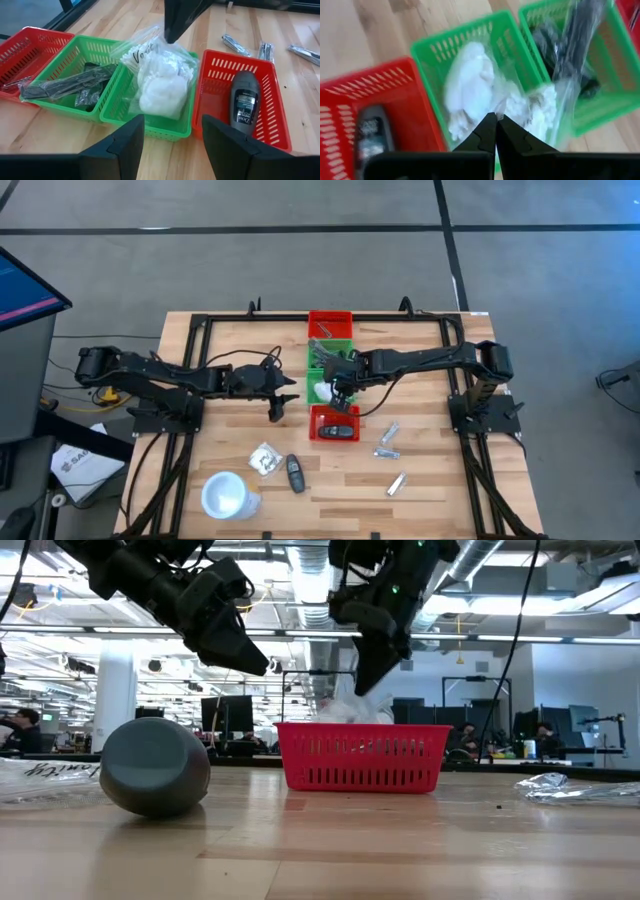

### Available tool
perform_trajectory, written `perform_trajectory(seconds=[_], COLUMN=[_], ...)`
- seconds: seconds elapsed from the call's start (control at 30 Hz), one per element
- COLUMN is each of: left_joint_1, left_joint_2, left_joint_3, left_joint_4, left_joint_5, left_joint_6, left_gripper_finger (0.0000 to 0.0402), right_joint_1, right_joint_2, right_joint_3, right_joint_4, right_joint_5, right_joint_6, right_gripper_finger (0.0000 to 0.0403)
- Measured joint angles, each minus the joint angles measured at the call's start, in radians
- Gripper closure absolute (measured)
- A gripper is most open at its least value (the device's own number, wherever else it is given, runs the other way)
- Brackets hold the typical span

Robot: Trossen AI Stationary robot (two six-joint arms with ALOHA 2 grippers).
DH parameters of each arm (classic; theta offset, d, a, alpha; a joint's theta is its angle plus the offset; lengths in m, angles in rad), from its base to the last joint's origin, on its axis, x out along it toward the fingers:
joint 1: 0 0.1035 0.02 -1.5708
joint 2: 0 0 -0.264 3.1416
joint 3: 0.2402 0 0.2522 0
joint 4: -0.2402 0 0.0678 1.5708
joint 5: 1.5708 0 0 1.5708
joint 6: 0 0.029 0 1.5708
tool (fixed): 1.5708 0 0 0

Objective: Pick & Place Travel size toiletries
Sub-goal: Put the white cotton pack into the bottom green bin, then put the white cotton pack into the top green bin

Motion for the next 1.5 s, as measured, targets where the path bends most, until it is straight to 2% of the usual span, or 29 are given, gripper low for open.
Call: perform_trajectory(seconds=[0.4, 0.73, 0.87, 1.27, 1.37, 1.5], left_joint_1=[0.0, 0.0, 0.0, 0.0, 0.0, -0.009], left_joint_2=[0.0, 0.0, 0.0, 0.0, 0.0, 0.0], left_joint_3=[0.0, 0.0, 0.0, 0.0, 0.0, 0.0], left_joint_4=[-0.003, -0.003, -0.005, -0.008, -0.014, -0.034], left_joint_5=[0.0, 0.0, -0.002, 0.006, 0.063, 0.191], left_joint_6=[-0.001, -0.006, -0.005, -0.012, -0.05, -0.104], left_gripper_finger=[0.0211, 0.0211, 0.0211, 0.0211, 0.0211, 0.0211], right_joint_1=[-0.027, -0.062, -0.05, -0.048, -0.041, -0.022], right_joint_2=[-0.001, -0.001, -0.001, -0.002, -0.023, -0.054], right_joint_3=[-0.031, -0.031, -0.031, -0.031, -0.03, -0.032], right_joint_4=[0.09, 0.055, 0.057, 0.052, 0.042, 0.048], right_joint_5=[0.005, 0.004, 0.004, 0.004, 0.004, 0.009], right_joint_6=[-0.001, -0.015, -0.055, -0.072, -0.082, -0.093], right_gripper_finger=[0.0403, 0.0393, 0.0364, 0.0242, 0.0217, 0.0198])
